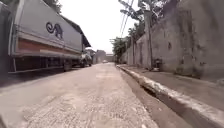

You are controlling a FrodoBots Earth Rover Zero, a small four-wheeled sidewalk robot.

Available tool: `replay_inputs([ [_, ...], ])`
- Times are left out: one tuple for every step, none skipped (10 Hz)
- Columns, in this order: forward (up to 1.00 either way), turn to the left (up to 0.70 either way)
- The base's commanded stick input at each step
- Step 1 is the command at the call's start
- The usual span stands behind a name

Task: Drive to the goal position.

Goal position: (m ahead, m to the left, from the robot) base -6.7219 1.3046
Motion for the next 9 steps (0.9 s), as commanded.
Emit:
replay_inputs([
  [0.70,-0.23],
  [0.70,-0.10],
  [0.70,0.00],
  [0.70,0.00],
  [0.70,0.00],
  [0.70,0.00],
  [0.70,0.00],
  [0.70,0.00],
  [0.70,0.00],
])
